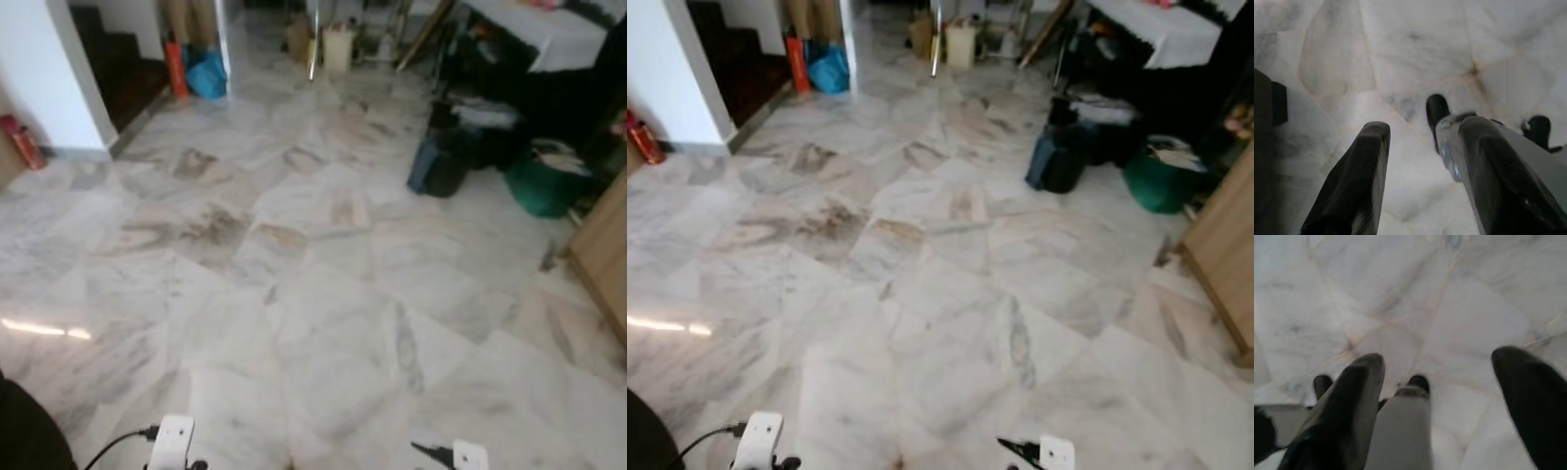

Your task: Move the pillow to the sofa from floor

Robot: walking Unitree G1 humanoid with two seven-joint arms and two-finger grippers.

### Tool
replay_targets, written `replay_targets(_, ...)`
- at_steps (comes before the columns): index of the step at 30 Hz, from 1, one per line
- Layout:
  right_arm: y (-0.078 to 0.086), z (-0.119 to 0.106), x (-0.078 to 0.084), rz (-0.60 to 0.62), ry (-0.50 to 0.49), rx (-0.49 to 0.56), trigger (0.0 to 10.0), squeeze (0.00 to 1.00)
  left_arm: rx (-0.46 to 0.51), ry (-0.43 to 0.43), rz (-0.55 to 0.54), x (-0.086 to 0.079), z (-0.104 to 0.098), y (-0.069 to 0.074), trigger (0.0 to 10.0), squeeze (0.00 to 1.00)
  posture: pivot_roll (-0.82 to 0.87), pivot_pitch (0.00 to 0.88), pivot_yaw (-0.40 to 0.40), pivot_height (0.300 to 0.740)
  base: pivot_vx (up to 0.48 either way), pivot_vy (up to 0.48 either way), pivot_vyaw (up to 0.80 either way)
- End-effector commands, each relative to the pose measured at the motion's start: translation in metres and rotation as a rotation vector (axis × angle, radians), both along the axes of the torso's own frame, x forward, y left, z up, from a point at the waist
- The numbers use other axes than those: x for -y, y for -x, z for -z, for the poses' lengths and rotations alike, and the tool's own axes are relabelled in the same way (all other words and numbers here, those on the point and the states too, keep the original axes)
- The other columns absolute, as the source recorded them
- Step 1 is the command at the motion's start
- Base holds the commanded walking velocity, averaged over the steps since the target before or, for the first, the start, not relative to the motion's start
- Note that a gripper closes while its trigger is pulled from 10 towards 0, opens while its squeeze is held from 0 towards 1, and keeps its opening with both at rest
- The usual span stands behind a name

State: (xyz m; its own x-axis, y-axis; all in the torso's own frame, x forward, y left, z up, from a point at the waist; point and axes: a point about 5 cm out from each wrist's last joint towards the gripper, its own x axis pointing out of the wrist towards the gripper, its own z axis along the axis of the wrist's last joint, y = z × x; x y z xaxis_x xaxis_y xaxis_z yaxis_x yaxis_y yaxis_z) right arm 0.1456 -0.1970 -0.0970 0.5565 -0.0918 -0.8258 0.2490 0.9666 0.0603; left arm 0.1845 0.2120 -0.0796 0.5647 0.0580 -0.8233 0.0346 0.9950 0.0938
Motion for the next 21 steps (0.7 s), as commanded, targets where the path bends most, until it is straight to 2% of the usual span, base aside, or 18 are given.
replay_targets(1, 0.0075, 0.0029, -0.0002, 0.005, 0.0, -0.024, 10.0, 0.0, -0.02, -0.002, -0.001, -0.0014, 0.0022, 0.0048, 10.0, 0.0, 0.05, 0.0, -0.031, 0.74, -0.292, 0.0, 0.0)
replay_targets(21, 0.0089, 0.0031, 0.0018, -0.001, 0.005, -0.03, 10.0, 0.0, -0.022, 0.004, -0.009, -0.0012, 0.0024, 0.0052, 10.0, 0.0, 0.05, 0.006, -0.034, 0.74, -0.291, 0.0, 0.0)
